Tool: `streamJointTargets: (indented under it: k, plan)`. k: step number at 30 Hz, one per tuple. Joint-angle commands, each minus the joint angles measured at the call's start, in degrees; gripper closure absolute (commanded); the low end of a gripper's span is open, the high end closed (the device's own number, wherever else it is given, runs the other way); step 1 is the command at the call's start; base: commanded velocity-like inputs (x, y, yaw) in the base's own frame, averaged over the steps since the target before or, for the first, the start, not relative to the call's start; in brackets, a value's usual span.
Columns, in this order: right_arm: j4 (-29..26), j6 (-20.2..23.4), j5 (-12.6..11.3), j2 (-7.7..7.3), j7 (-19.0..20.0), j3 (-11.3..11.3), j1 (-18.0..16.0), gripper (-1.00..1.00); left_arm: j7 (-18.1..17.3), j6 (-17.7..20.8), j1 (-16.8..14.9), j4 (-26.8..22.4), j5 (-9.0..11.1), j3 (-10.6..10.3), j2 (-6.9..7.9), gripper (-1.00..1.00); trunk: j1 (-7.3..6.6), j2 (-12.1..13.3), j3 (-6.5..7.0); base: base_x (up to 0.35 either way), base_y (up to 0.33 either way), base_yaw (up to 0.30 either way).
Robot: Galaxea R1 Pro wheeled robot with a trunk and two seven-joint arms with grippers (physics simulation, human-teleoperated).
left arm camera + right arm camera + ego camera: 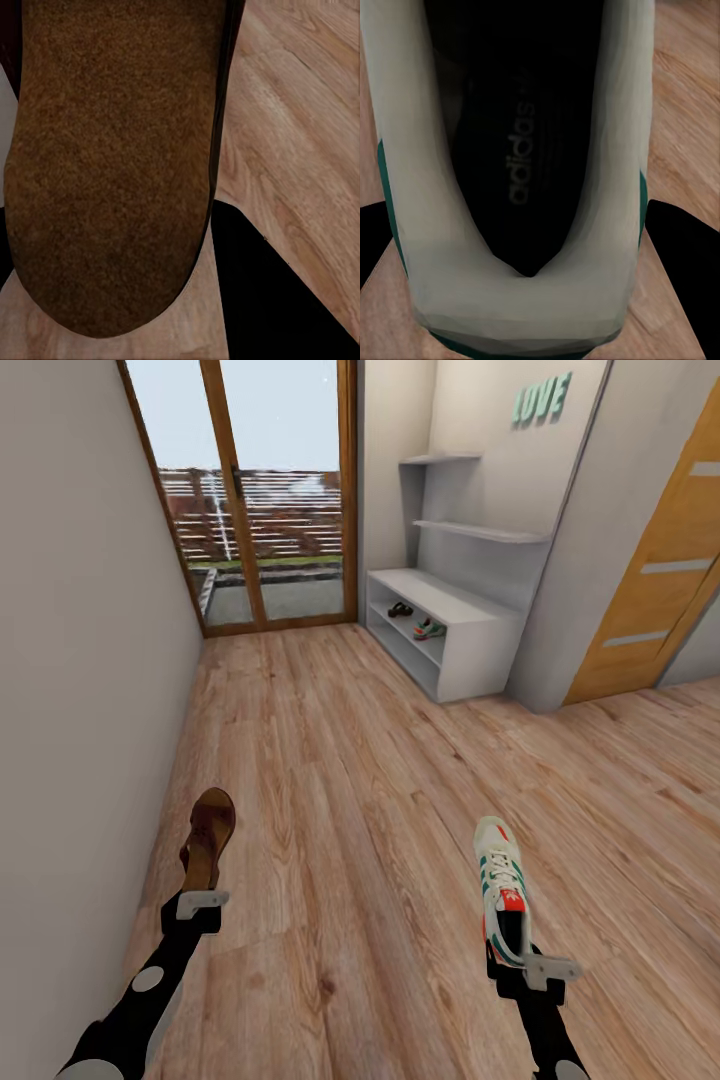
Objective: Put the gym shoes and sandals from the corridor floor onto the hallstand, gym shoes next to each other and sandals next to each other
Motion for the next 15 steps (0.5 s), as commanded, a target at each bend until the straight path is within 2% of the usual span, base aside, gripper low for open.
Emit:
streamJointTargets:
  k: [1,15]
  plan:
    - [0.01,-0.14,0.55,0.04,-0.21,-0.17,-0.04,1.0,-0.43,-0.21,-0.05,0.01,-0.72,0.43,-0.05,1.0,0.03,-0.01,-0.04,0.34,0.0,0.002]
    - [0.01,-0.14,0.56,0.09,-0.19,-0.17,-0.04,1.0,-0.43,-0.21,-0.05,0.01,-0.72,0.43,-0.03,1.0,0.03,-0.01,-0.04,0.34,0.0,0.0]
